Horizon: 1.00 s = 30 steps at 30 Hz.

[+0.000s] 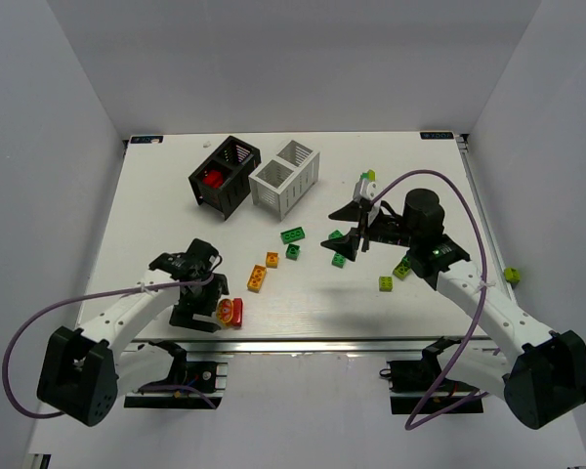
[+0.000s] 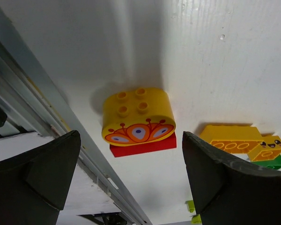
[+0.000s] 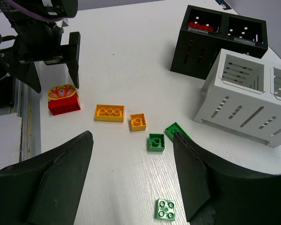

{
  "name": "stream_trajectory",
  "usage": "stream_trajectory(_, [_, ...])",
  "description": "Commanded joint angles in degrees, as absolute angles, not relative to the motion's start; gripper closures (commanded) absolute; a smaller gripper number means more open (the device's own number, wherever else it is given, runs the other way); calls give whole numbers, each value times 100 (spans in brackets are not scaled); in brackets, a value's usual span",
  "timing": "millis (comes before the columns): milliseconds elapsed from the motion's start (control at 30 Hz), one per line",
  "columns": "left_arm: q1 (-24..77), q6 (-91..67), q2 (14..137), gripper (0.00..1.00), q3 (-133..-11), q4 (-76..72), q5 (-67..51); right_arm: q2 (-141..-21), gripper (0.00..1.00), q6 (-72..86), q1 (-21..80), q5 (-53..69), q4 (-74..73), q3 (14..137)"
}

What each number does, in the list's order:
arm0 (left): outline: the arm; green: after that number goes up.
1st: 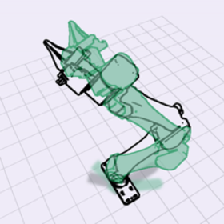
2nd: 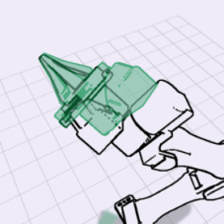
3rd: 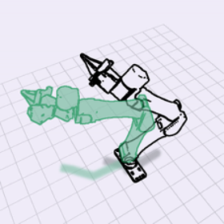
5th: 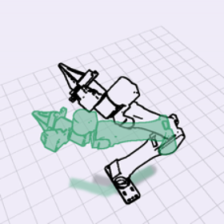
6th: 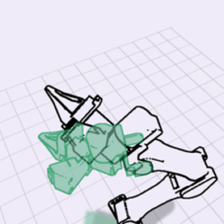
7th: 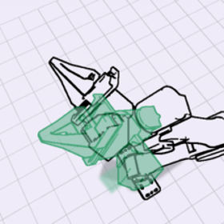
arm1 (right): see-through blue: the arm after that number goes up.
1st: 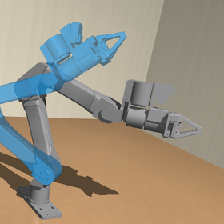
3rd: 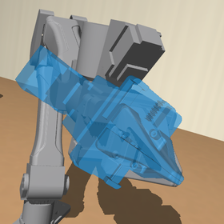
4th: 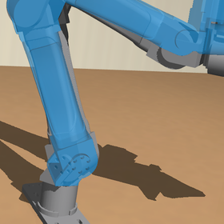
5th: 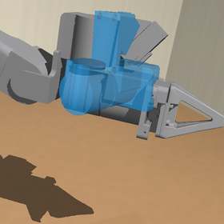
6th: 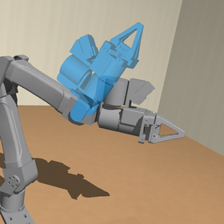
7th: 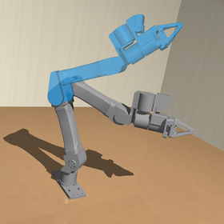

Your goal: Sort the legos into containers by color

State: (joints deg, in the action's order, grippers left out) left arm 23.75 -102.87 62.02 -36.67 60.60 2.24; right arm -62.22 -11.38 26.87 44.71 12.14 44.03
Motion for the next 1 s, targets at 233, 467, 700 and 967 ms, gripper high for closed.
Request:
stream_trajectory(233, [2382,-10037,6952,2,-3744,5212,141,-6021,26,-1081,2558,4403,1371,4333])
stream_trajectory(467, [2382,-10002,7040,3,-3586,5186,184,-6020,26,-1055,2487,4403,1371,4316])
stream_trajectory(700, [2382,-10063,7066,8,-3261,4984,114,-6073,26,-1002,2461,4473,1406,4324])
stream_trajectory(967, [2382,-10002,7128,17,-3366,4896,123,-6056,26,-958,2452,4491,1406,4298])
